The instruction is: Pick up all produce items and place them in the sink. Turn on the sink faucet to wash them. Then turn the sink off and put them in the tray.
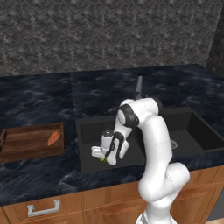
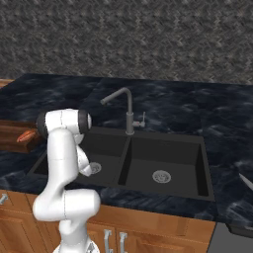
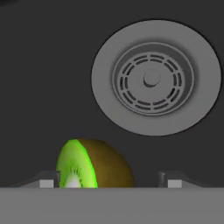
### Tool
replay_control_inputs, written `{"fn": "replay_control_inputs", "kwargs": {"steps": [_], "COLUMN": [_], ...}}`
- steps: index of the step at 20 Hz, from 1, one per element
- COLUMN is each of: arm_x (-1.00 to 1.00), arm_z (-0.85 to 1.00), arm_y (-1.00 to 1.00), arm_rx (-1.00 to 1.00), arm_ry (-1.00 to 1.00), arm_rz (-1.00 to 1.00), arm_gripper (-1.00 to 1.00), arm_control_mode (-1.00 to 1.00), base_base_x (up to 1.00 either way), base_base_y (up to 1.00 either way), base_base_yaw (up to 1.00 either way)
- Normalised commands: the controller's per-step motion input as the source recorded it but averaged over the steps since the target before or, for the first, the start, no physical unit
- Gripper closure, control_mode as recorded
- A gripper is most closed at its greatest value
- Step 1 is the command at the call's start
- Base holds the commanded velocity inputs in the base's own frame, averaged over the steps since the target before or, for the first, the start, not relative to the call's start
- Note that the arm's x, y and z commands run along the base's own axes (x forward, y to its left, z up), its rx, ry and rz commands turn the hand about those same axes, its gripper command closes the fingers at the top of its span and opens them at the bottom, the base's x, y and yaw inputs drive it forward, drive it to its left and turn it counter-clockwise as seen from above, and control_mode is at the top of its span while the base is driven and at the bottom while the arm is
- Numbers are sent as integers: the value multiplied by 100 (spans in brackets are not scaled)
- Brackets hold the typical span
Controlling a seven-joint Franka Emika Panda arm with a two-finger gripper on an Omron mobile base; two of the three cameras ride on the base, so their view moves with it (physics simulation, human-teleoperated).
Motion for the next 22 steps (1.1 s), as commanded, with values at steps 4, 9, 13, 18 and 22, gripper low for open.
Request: {"fn": "replay_control_inputs", "kwargs": {"steps": [4,9,13,18,22], "arm_x": [2,-5,-3,0,0], "arm_z": [-1,42,89,94,100], "arm_y": [1,1,0,0,0], "arm_rx": [0,0,0,0,0], "arm_ry": [2,-6,-7,-8,-8], "arm_rz": [1,0,0,0,0], "arm_gripper": [100,100,100,100,100], "arm_control_mode": [-100,-100,-100,-100,-100], "base_base_x": [0,0,0,0,0], "base_base_y": [0,0,0,0,0], "base_base_yaw": [0,0,0,0,0]}}
